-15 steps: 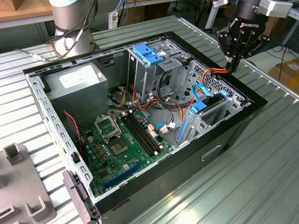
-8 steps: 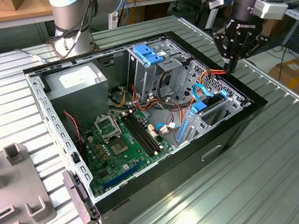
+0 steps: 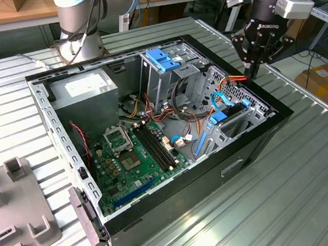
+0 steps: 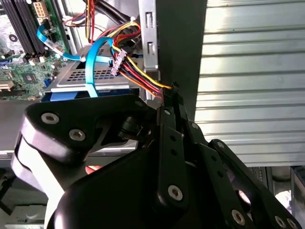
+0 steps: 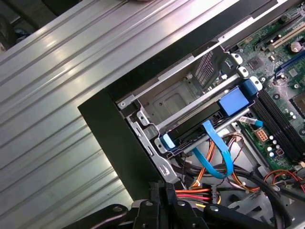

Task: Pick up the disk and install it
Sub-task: 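Insert the second disk wire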

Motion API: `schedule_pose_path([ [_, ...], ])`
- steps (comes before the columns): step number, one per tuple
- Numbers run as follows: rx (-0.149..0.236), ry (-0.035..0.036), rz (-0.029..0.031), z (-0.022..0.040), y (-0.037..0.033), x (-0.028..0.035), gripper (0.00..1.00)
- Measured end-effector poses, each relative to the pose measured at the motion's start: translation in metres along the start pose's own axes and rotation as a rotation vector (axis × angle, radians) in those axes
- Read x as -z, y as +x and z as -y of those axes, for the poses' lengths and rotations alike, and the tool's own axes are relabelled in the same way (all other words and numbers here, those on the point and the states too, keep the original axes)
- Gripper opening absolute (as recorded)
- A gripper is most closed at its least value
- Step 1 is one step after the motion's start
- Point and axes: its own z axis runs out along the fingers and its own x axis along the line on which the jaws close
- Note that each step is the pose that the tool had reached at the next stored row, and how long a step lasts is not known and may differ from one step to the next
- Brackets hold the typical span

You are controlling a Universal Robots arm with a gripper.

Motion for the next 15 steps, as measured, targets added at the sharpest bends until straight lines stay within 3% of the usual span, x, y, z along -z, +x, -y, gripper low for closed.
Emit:
schedule_pose_path([
  [11,-0.005,0.0012,-0.0018,-0.0203,-0.0310,-0.0015,0.16],
  [15,-0.005,0.0012,-0.0017,-0.0211,-0.0323,-0.0015,0.16],
])
